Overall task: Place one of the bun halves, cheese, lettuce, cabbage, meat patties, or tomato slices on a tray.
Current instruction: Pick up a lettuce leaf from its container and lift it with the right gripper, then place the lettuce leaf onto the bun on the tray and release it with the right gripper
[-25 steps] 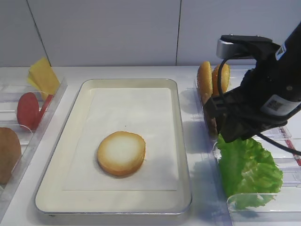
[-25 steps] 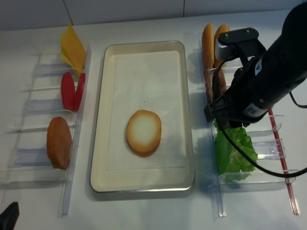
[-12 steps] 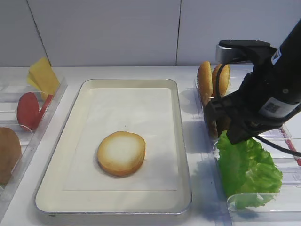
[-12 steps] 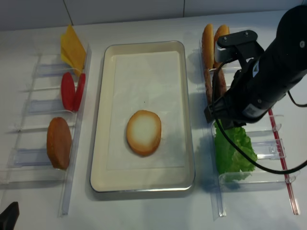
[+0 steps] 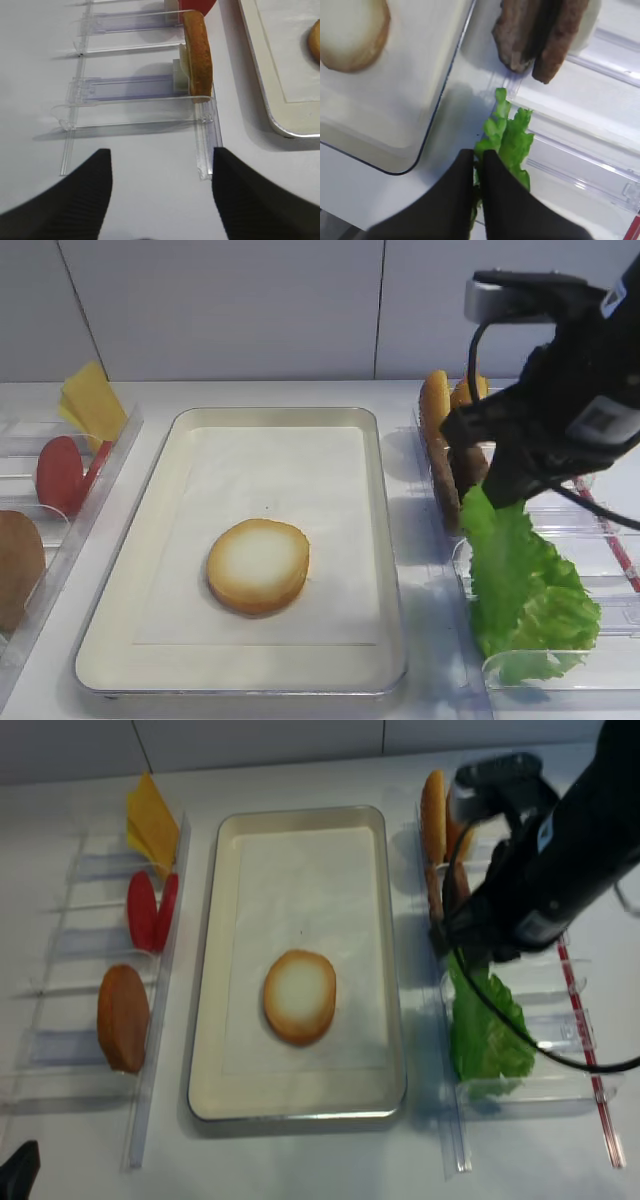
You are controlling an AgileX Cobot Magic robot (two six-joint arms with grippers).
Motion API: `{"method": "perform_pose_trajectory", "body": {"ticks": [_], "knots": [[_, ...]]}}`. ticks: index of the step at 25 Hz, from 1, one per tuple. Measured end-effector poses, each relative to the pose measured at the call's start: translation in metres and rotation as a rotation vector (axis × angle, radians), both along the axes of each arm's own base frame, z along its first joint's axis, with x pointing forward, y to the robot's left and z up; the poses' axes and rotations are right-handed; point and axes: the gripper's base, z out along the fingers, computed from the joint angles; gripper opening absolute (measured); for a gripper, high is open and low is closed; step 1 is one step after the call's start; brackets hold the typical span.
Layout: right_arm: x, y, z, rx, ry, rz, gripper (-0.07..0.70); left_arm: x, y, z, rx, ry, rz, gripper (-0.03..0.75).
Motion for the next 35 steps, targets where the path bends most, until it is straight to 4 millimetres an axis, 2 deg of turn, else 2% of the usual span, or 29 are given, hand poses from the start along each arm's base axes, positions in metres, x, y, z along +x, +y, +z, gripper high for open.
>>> {"method": "perform_pose_trajectory", "body": {"ticks": [4,8,16,22,35], "knots": [[-0.008,-0.001,0.027,0.061,-0.069,0.007,0.067,0.0,0.0,0.0,0.0,0.0,0.0,0.425],[-0.017,-0.001,0.043,0.122,-0.107,0.016,0.067,0.0,0.0,0.0,0.0,0.0,0.0,0.425],[-0.022,0.016,0.05,0.213,-0.159,0.079,0.067,0.0,0.0,0.0,0.0,0.0,0.0,0.425],[-0.013,0.051,0.042,0.259,-0.151,0.136,0.067,0.0,0.0,0.0,0.0,0.0,0.0,0.425],[0.027,0.164,0.009,0.284,-0.068,0.293,0.067,0.0,0.0,0.0,0.0,0.0,0.0,0.425]]}}
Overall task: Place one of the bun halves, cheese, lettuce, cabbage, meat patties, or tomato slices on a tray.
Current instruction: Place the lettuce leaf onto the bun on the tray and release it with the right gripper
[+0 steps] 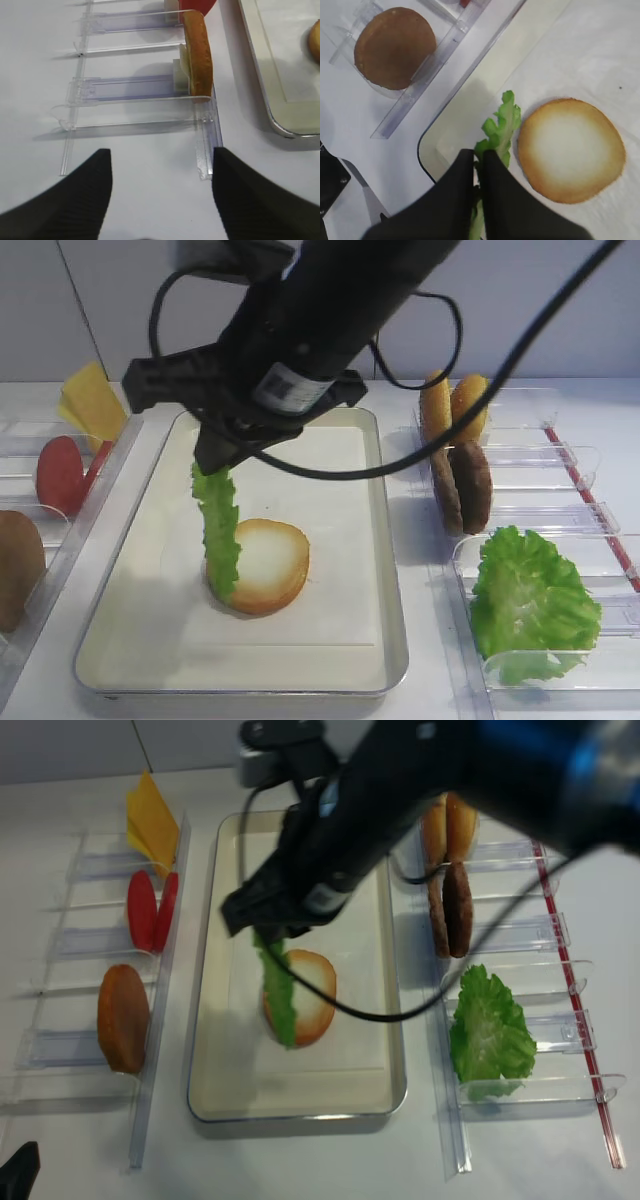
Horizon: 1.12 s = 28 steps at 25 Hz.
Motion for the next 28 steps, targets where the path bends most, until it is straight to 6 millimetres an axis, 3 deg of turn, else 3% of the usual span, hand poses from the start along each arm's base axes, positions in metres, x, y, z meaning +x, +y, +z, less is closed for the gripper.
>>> {"method": "perform_pose_trajectory", "body": {"ticks": [5,10,28], "knots": [[0.012,0.031,-0.017,-0.004,0.012,0.028,0.067,0.0,0.0,0.0,0.0,0.0,0.0,0.425],[0.024,0.042,-0.038,-0.035,0.03,0.026,0.067,0.0,0.0,0.0,0.0,0.0,0.0,0.425],[0.037,0.021,-0.062,-0.353,-0.052,-0.037,0.066,0.0,0.0,0.0,0.0,0.0,0.0,0.425]]}}
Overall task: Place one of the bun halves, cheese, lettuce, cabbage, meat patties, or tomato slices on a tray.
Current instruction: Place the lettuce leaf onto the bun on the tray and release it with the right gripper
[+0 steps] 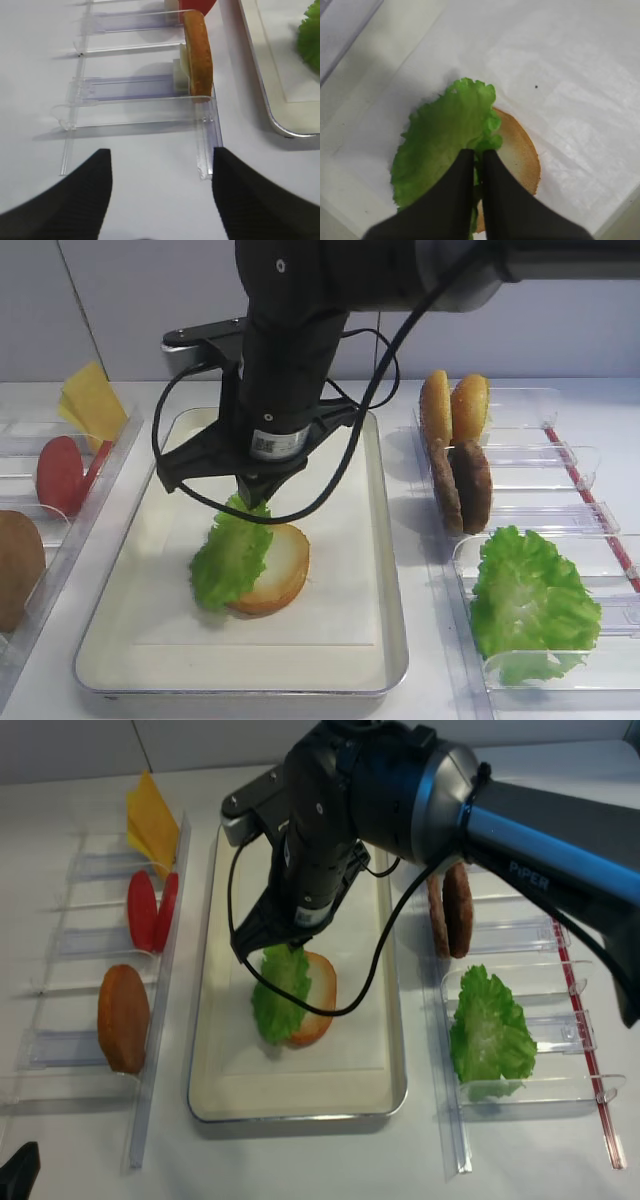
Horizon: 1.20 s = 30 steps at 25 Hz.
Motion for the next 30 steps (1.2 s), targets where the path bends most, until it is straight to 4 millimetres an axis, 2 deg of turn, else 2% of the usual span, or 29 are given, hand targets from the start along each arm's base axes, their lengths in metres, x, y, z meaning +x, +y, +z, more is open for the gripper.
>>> {"method": "perform_pose_trajectory", "body": {"ticks": [5,15,17,19,22,24,26,30], "knots": [[0.0014,-0.0004,-0.0118,-0.047,0.026,0.0,0.066,0.0,0.0,0.0,0.0,0.0,0.0,0.425],[0.0025,-0.0057,-0.0127,-0.11,0.009,0.013,0.084,0.0001,0.0,-0.0004,0.0,0.002,0.0,0.425],[0.0026,-0.0058,-0.0127,-0.114,0.003,0.034,0.149,0.0001,0.0,-0.0004,0.0,0.002,0.0,0.425],[0.0026,-0.0058,-0.0127,-0.115,0.002,0.041,0.272,0.0001,0.0,-0.0004,0.0,0.002,0.0,0.425],[0.0026,-0.0058,-0.0127,-0.116,0.001,0.043,0.51,0.0001,0.0,-0.0004,0.0,0.002,0.0,0.425],[0.0022,-0.0062,-0.0126,-0.121,0.006,0.043,0.594,0.0001,0.0,-0.0004,0.0,0.002,0.0,0.425],[0.0022,-0.0061,-0.0112,-0.122,0.008,0.044,0.621,0.0001,0.0,-0.0004,0.0,0.002,0.0,0.425],[0.0009,-0.0075,-0.0079,-0.128,0.01,0.055,0.624,0.0001,0.0,-0.0004,0.0,0.002,0.0,0.425]]}}
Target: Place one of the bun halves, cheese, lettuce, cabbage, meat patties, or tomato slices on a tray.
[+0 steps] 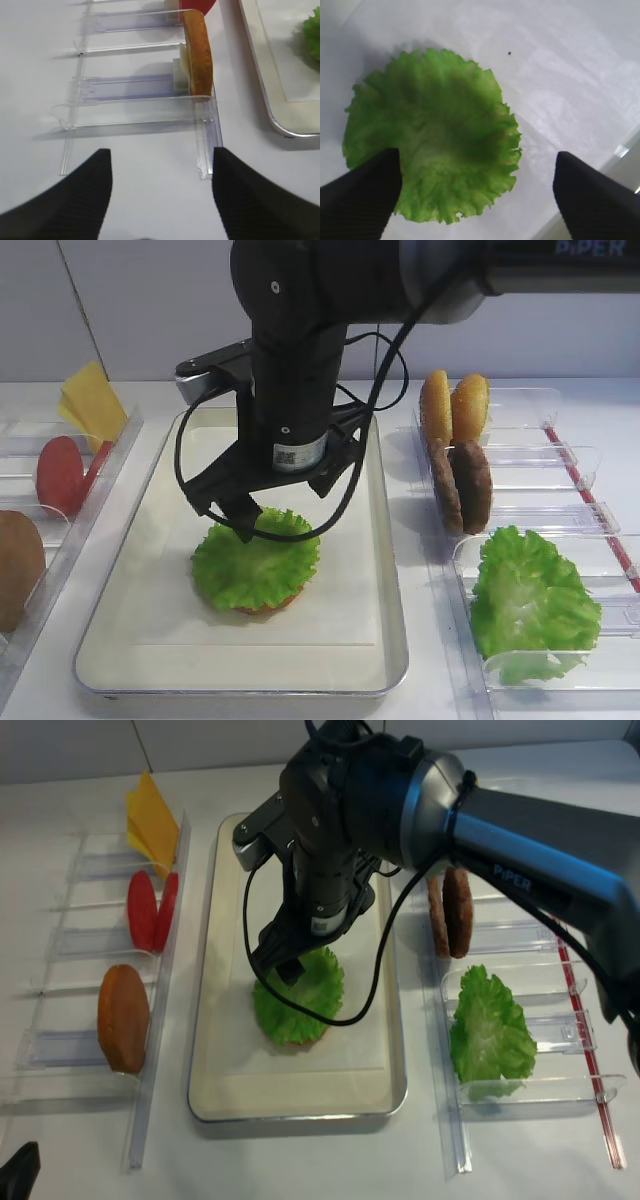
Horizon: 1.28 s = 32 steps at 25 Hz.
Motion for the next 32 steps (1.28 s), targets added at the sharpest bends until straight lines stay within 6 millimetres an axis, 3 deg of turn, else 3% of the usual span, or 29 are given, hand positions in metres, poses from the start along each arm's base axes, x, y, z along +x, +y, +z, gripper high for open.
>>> {"method": "perform_pose_trajectory", "body": {"ticks": [10,13,21,27,32], "knots": [[-0.014,-0.015,0.056,0.072,-0.11,0.073,0.619,0.0,0.0,0.0,0.0,0.0,0.0,0.425],[-0.015,-0.028,0.075,0.094,-0.138,0.061,0.619,0.0,0.0,0.0,0.0,0.0,0.0,0.425],[-0.008,-0.114,0.1,0.175,-0.091,-0.084,0.619,0.0,0.0,0.0,0.0,0.0,0.0,0.425],[-0.032,-0.175,0.119,0.204,-0.173,-0.192,0.56,0.0,0.0,0.0,0.0,0.0,0.0,0.425],[-0.059,-0.214,0.118,0.202,-0.213,-0.275,0.513,0.0,0.0,0.0,0.0,0.0,0.0,0.425]]}}
